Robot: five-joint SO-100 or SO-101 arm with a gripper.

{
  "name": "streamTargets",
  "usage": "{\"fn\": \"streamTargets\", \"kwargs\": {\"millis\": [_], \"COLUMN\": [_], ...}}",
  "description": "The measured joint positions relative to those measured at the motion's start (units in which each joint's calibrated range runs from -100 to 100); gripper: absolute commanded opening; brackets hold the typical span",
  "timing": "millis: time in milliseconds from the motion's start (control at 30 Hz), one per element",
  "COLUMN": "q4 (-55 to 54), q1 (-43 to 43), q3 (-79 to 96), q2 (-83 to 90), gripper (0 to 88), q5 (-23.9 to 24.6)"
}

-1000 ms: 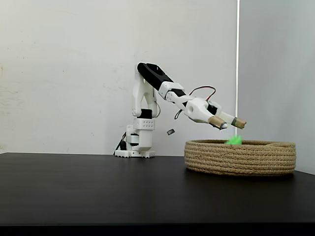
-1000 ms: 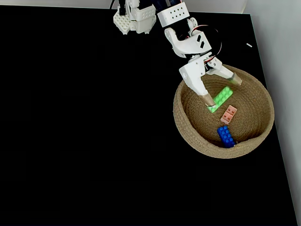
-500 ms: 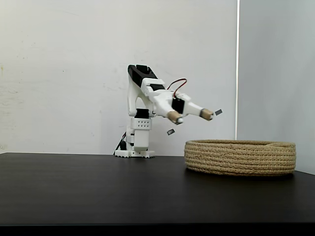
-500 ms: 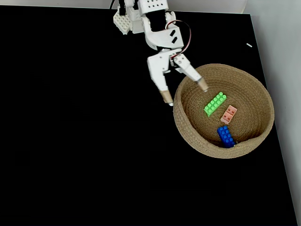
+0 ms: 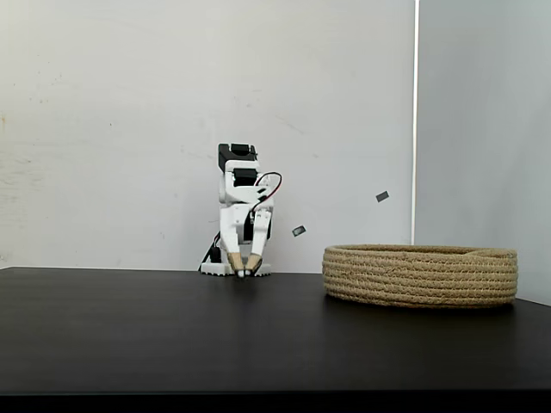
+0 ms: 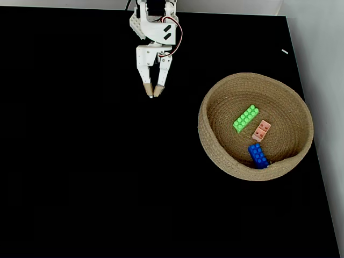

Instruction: Place the lego blocks in the tray

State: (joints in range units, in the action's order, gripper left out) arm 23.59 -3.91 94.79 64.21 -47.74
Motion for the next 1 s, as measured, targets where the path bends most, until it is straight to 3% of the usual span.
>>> {"fn": "streamTargets", "kwargs": {"millis": [333, 500, 1000], "q4": [35.2, 46.9, 49.9], "q1": [1.3, 2.1, 2.2], "q3": [4.4, 4.4, 4.4], "q2": [29.4, 33.6, 34.2], "gripper": [0.0, 0.0, 4.4], "q5": [-1.1, -3.1, -2.3]}}
